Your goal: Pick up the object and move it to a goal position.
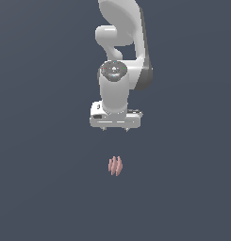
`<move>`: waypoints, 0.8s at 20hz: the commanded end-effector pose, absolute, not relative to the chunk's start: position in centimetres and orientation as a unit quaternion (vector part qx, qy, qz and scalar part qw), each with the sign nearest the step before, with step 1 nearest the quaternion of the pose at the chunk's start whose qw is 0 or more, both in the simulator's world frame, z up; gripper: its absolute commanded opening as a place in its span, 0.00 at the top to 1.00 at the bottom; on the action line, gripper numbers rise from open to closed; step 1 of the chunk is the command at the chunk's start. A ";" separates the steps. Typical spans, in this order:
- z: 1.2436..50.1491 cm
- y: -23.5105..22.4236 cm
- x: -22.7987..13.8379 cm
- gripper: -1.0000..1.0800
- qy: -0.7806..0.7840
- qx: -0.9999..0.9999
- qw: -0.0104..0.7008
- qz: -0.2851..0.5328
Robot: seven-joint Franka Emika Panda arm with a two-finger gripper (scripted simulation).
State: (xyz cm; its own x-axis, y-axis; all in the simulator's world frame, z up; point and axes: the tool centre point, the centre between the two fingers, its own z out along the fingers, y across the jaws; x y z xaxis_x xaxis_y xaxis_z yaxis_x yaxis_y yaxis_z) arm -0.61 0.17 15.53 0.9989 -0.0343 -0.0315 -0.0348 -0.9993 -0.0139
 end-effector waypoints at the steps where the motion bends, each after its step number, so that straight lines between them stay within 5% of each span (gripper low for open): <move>1: 15.5 0.2 -0.6 0.04 0.017 -1.000 0.007 0.016; 16: 15.7 2.1 -0.5 0.04 -0.003 -1.000 0.015 0.014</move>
State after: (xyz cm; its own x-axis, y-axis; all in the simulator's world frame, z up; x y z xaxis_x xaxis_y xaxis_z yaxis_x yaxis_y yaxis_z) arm -0.64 2.18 15.72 0.9996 0.0082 -0.0277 0.0073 -0.9995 -0.0309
